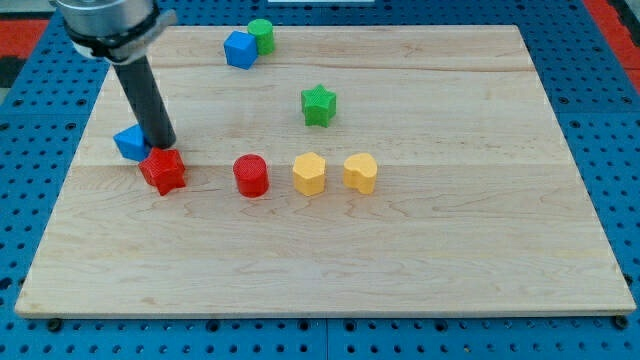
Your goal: Place the hand to the left to the blue triangle
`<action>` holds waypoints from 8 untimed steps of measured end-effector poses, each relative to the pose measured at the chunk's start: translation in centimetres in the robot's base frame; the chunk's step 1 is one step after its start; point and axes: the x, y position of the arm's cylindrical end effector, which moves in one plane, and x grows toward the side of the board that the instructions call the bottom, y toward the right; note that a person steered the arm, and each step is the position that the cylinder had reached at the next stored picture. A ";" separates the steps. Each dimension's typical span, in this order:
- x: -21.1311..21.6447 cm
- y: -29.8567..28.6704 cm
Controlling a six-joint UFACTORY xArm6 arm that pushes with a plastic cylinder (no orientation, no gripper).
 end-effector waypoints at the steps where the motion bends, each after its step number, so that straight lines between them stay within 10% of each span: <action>1: -4.0 -2.5; 3: -10.4 -10.8; 8: -4.6 -10.7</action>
